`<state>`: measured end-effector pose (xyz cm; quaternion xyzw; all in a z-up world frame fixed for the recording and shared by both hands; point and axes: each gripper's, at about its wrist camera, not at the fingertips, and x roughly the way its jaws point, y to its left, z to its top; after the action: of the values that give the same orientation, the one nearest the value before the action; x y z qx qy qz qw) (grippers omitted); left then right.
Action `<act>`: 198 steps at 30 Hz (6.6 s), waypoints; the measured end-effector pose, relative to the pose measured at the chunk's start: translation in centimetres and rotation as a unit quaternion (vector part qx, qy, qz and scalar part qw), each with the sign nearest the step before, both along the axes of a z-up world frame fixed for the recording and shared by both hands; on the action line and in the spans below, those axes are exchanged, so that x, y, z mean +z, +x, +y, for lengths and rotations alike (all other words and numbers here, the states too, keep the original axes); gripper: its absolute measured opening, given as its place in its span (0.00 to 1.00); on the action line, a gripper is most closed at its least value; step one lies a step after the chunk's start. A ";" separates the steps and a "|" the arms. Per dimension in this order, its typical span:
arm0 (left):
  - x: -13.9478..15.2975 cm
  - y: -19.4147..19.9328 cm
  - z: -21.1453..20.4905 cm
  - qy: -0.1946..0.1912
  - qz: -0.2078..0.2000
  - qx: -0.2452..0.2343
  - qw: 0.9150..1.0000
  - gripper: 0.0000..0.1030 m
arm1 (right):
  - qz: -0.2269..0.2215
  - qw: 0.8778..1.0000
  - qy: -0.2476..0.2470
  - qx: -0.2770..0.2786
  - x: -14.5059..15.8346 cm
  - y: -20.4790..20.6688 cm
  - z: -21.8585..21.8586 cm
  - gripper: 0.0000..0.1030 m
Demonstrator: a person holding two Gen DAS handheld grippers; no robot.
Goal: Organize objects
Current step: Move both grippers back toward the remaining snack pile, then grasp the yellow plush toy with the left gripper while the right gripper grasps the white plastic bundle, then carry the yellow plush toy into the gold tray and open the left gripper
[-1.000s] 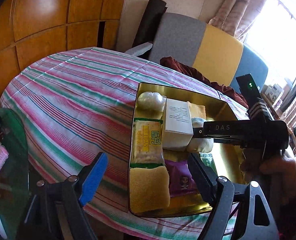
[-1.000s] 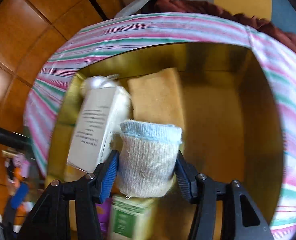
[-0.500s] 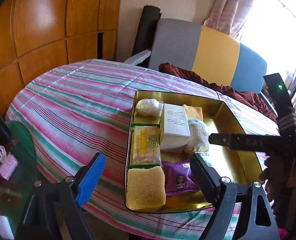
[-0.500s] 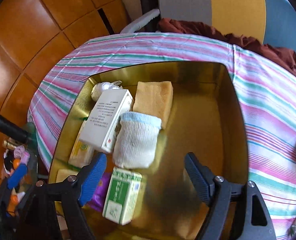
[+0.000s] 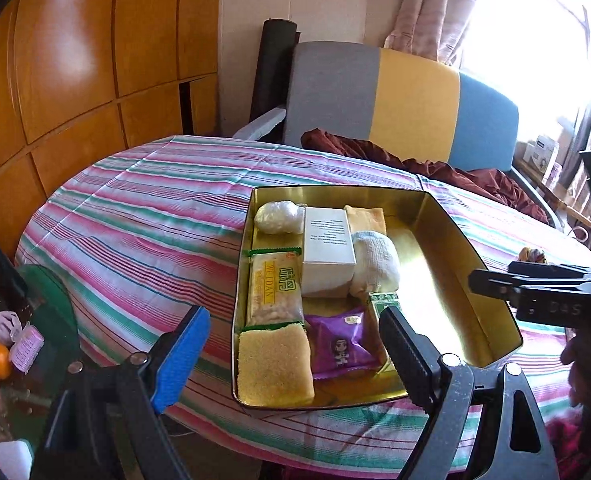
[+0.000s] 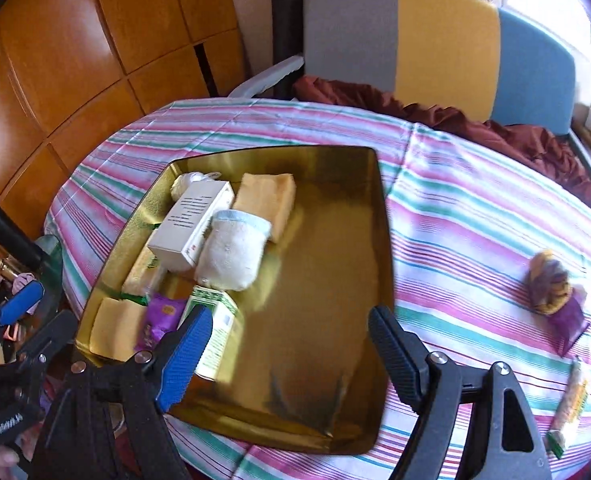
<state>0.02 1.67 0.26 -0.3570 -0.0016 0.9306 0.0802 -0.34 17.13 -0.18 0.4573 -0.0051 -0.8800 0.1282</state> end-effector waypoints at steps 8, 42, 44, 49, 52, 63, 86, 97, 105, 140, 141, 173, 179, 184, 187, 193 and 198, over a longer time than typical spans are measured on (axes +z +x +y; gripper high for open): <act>0.3 0.4 1.2 -0.012 0.004 -0.015 1.000 0.84 | 0.013 1.000 0.008 -0.026 1.0 1.5 3.9 0.80; 0.8 0.7 12.4 -0.032 -0.014 -0.155 0.987 0.84 | -0.040 0.882 -0.133 -0.450 -2.7 5.9 36.9 0.80; 1.2 0.7 13.7 -0.027 -0.016 -0.173 0.984 0.84 | -0.040 0.882 -0.140 -0.449 -2.8 6.1 37.2 0.80; 1.2 0.8 16.9 -0.016 -0.027 -0.206 0.978 0.84 | -0.045 0.880 -0.150 -0.449 -3.0 6.2 37.3 0.80; 0.9 1.0 18.8 -0.009 -0.043 -0.230 0.972 0.83 | -0.047 0.881 -0.151 -0.445 -3.0 6.0 37.3 0.80; 1.5 -2.2 25.1 0.022 -0.081 -0.265 0.961 0.79 | -0.057 0.891 -0.149 -0.424 -3.5 5.0 36.9 0.80; -5.2 -12.9 38.3 0.120 -0.218 -0.226 0.942 0.77 | -0.085 0.886 -0.207 -0.406 -4.6 4.6 37.5 0.80; -7.5 -13.1 39.7 0.129 -0.238 -0.252 0.929 0.35 | -0.099 0.887 -0.203 -0.403 -5.2 4.3 37.4 0.80; -6.1 -6.9 35.9 0.038 -0.176 -0.287 0.941 0.33 | -0.094 0.888 -0.197 -0.406 -4.9 4.5 37.4 0.80; -8.3 -2.1 32.8 0.043 -0.135 -0.333 0.932 0.40 | -0.108 0.950 -0.056 -0.287 -5.6 -7.4 34.5 0.33; -8.3 -2.1 32.8 0.043 -0.134 -0.333 0.932 0.40 | -0.101 0.951 -0.056 -0.286 -5.2 -6.9 34.5 0.33; 0.0 -7.1 21.0 0.092 -0.116 -0.209 0.967 0.33 | 0.003 0.979 -0.032 -0.201 -1.7 -0.8 29.7 0.33; -1.4 -13.0 17.6 0.078 -0.144 -0.141 0.976 0.33 | 0.010 0.980 -0.035 -0.193 -1.3 -0.7 29.4 0.33; -3.6 -16.6 16.6 0.063 -0.165 -0.108 0.978 0.33 | 0.007 0.981 -0.038 -0.191 -1.4 -0.8 29.5 0.33; -5.0 -18.1 17.0 0.044 -0.172 -0.097 0.979 0.33 | 0.005 0.982 -0.035 -0.187 -1.5 -0.9 29.3 0.33; -6.7 -20.5 17.7 0.031 -0.185 -0.087 0.978 0.33 | -0.002 0.983 -0.027 -0.182 -1.9 -1.2 29.0 0.33; -7.3 -21.2 18.2 0.019 -0.184 -0.086 0.979 0.33 | -0.006 0.983 -0.023 -0.181 -2.1 -1.3 29.0 0.33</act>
<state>-21.18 19.84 -7.00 -0.5191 -0.0034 0.8385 0.1656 -1.62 46.10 -2.26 0.4513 -0.1090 -0.8854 -0.0225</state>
